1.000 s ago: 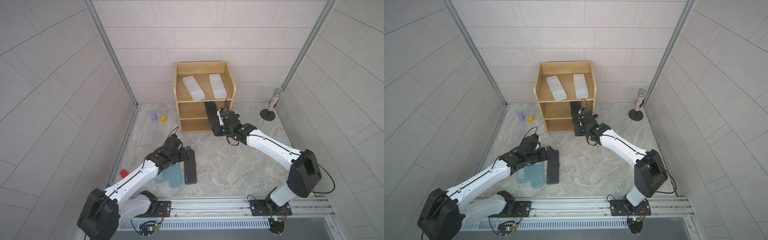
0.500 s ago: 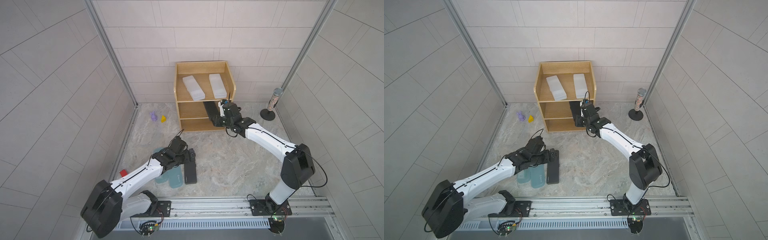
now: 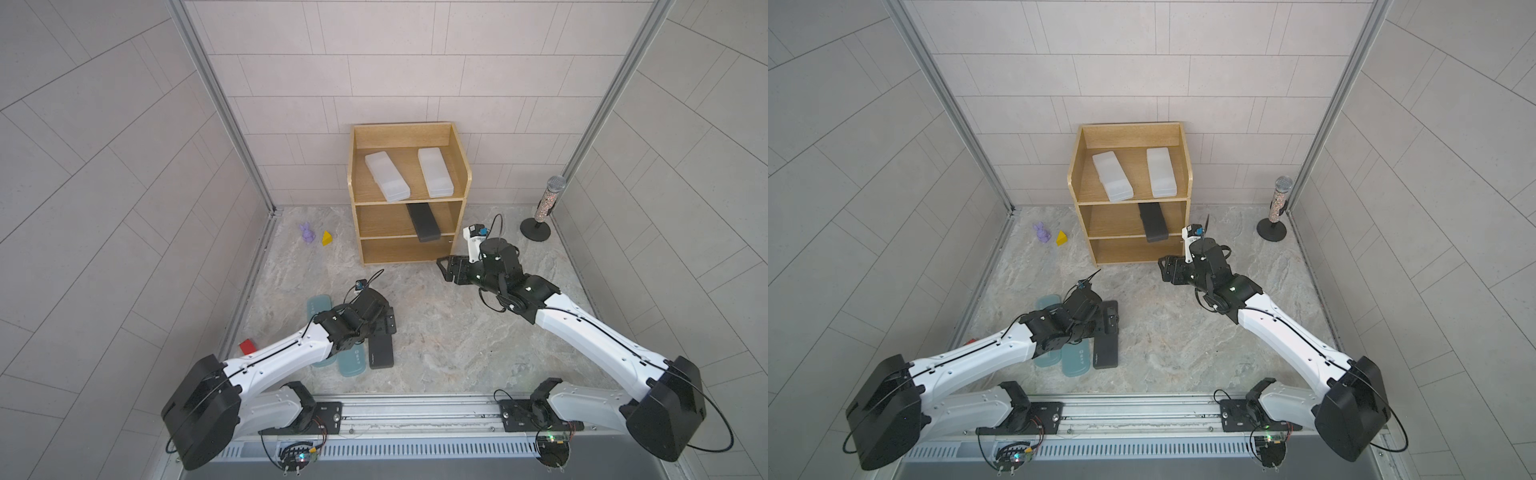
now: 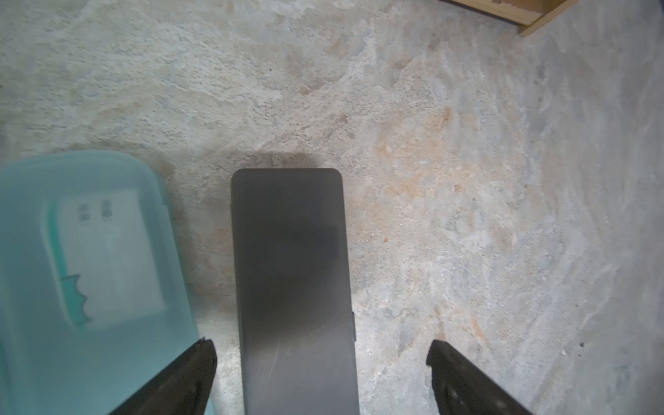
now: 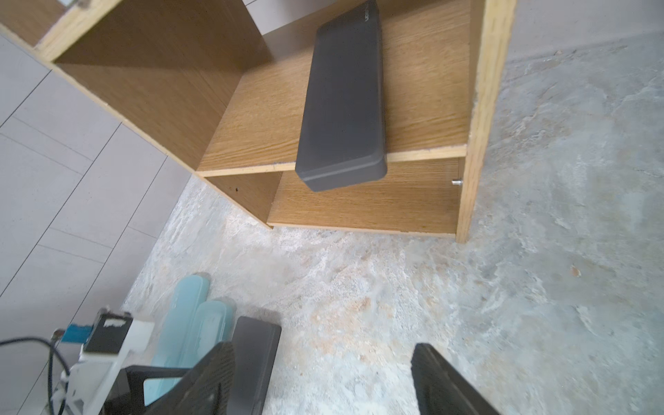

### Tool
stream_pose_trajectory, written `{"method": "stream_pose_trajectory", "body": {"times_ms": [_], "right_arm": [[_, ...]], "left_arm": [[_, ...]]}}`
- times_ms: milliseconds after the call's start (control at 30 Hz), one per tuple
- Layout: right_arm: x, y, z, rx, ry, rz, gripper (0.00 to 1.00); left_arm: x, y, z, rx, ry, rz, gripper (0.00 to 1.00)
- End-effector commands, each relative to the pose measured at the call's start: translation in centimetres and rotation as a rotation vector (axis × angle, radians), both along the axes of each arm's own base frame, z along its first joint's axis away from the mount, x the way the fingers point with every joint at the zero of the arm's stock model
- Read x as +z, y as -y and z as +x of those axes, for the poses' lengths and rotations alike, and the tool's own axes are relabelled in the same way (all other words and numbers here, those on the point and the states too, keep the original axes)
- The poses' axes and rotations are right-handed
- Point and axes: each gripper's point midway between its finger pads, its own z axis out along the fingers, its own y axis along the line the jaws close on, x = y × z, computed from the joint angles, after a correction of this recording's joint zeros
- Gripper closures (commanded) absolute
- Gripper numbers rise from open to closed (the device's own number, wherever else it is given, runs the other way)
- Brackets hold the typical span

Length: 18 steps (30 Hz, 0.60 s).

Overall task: Place the pencil cases on the shelf according to color
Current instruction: Move the pencil case to the center of the board.

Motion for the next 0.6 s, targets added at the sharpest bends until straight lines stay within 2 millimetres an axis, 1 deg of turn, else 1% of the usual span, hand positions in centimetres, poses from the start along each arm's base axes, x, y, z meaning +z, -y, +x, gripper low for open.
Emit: {"method": "stream_pose_trajectory", "body": {"times_ms": [0, 167, 267, 300, 333, 400, 567], "right_arm": [[-2.7, 1.6, -2.4, -0.026, -0.063, -0.041, 0.16], [-5.5, 3.8, -5.8, -0.045, -0.102, -0.041, 0.15], [-6.7, 4.6, -7.3, -0.046, -0.126, -0.043, 0.15], [-6.7, 4.8, -7.6, -0.045, -0.126, -0.041, 0.14], [-7.7, 5.2, -8.2, -0.047, -0.143, -0.051, 0.15], [-8.2, 5.8, -9.0, -0.054, -0.148, -0.055, 0.14], [-8.2, 7.2, -10.3, -0.068, -0.143, -0.077, 0.13]], "left_arm": [[-1.2, -1.3, -0.3, 0.043, -0.011, 0.096, 0.00], [-2.3, 0.5, -0.4, 0.034, -0.027, 0.069, 0.00], [-3.4, 1.4, -0.6, 0.033, -0.055, 0.073, 0.00], [-3.9, 1.8, -0.8, 0.028, -0.070, 0.071, 0.00], [-4.2, 2.4, -0.9, 0.018, -0.082, 0.069, 0.00], [-4.3, 3.8, -1.0, -0.005, -0.084, 0.069, 0.00], [-4.2, 8.8, -0.8, -0.050, -0.069, -0.020, 0.00]]}}
